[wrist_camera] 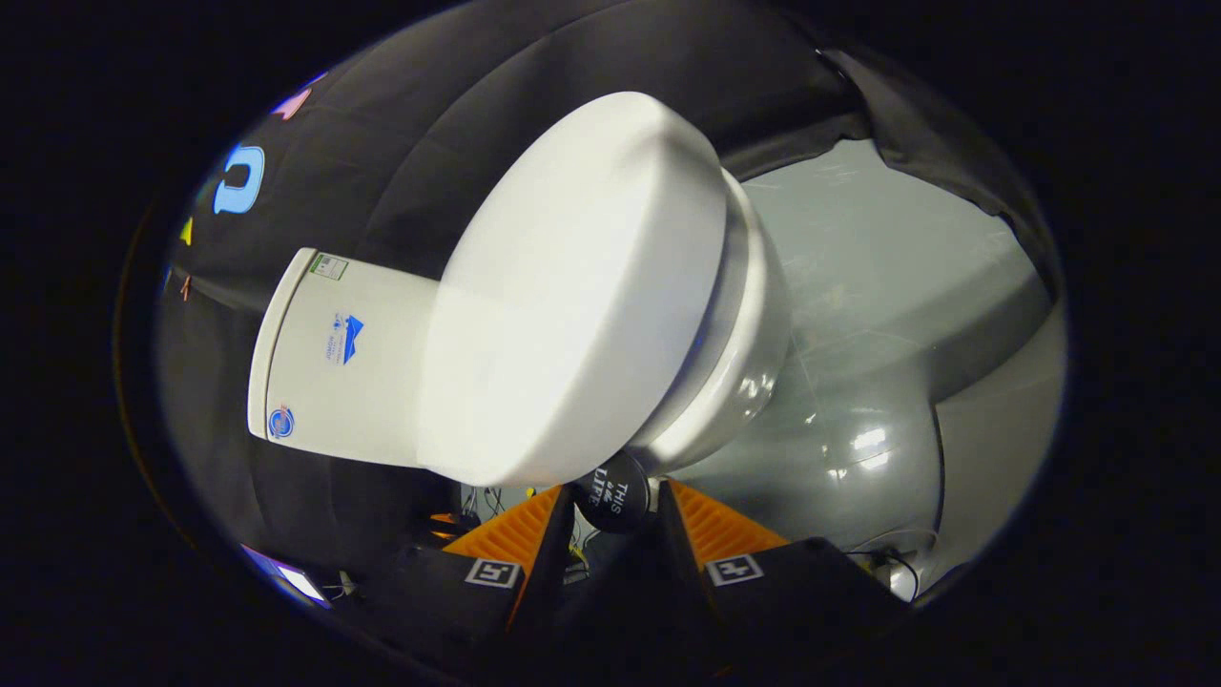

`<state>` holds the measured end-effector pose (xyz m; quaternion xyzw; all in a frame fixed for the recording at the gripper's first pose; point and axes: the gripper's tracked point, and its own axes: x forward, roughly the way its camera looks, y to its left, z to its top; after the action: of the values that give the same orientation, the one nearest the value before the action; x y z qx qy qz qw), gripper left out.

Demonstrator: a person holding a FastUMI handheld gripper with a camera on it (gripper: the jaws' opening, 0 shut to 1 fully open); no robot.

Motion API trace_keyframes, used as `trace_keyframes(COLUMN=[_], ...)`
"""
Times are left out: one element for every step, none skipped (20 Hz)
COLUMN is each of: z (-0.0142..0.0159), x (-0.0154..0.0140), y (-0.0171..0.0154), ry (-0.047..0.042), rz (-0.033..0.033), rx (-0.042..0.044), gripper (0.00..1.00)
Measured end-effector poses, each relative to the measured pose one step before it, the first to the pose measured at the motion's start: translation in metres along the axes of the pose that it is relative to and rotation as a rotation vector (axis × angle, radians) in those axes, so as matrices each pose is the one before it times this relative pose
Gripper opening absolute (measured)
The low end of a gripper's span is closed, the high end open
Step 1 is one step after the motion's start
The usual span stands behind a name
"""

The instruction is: Open the toilet lid.

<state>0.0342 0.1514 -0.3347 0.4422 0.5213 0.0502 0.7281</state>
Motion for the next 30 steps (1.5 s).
trace_keyframes(z=[0.00024,-0.00108,0.00091,0.00041,0.00032,0.00611,-0.00079,-0.00381,0.00111,-0.00007,0.00052,0.003,0.00183,0.00053,-0.0023,-0.00165,0.00066,0.00199,0.00214,0.00304,0.00264,0.00433,0.00284,0.00202,0.00181,0.00263,0.00362,0.00361,0.00247,0.00442], x=[0.00064,0.00112,-0.00073,0.00004,-0.00043,-0.01082,0.01482,-0.00002,-0.00461,-0.00131,-0.00237,0.00236,-0.00562,-0.00208,0.00141,0.00005,-0.00082,-0.00256,-0.00424,-0.00468,-0.00557,-0.00402,-0.00327,-0.00241,-0.0028,-0.00222,-0.00294,-0.00343,-0.00243,-0.00234], y=[-0.00064,0.00011,0.00103,-0.0002,0.00346,0.00395,0.00191,0.00066,-0.00104,0.00081,-0.00058,0.0039,0.00075,0.00097,0.00047,0.0004,0.00366,0.00512,0.00522,0.00534,0.00637,0.00715,0.0065,0.0057,0.00615,0.00571,0.00635,0.0065,0.00732,0.00826], ry=[-0.00304,0.00155,-0.00484,-0.00008,-0.00467,-0.00091,-0.02351,0.01794,-0.00253,0.00342,0.00566,-0.04289,0.01695,-0.01206,-0.00144,0.00312,-0.00189,-0.00684,-0.00636,-0.00873,-0.00969,-0.00915,-0.00753,-0.00629,-0.00623,-0.00621,-0.00817,-0.00658,-0.00785,-0.01037], rz=[0.00415,-0.00098,-0.00157,-0.00203,0.01049,0.0151,0.00725,0.00921,0.01717,0.01134,0.00476,0.01636,0.00927,0.01702,0.01127,-0.00061,-0.00478,0.00043,0.00539,0.0081,0.01148,0.00884,0.00436,-0.00047,-0.00233,-0.00295,-0.00121,0.00264,0.00645,0.00839], rx=[0.00337,-0.00806,-0.01271,-0.01754,-0.01227,-0.01163,0.00313,-0.01201,-0.00999,0.00156,-0.00129,0.07869,0.04621,0.00895,-0.02064,-0.0245,-0.01946,-0.02671,-0.03005,-0.02772,-0.01381,-0.00962,-0.0152,-0.02531,-0.02709,-0.02125,-0.01576,-0.01502,-0.01905,-0.02092], gripper=[0.59,0.59,0.59,0.59,0.59,0.57,0.49,0.41,0.33,0.33,0.33,0.21,0.1,0.1,0.09,0.09,0.09,0.09,0.09,0.09,0.09,0.09,0.09,0.09,0.09,0.09,0.09,0.09,0.09,0.09])
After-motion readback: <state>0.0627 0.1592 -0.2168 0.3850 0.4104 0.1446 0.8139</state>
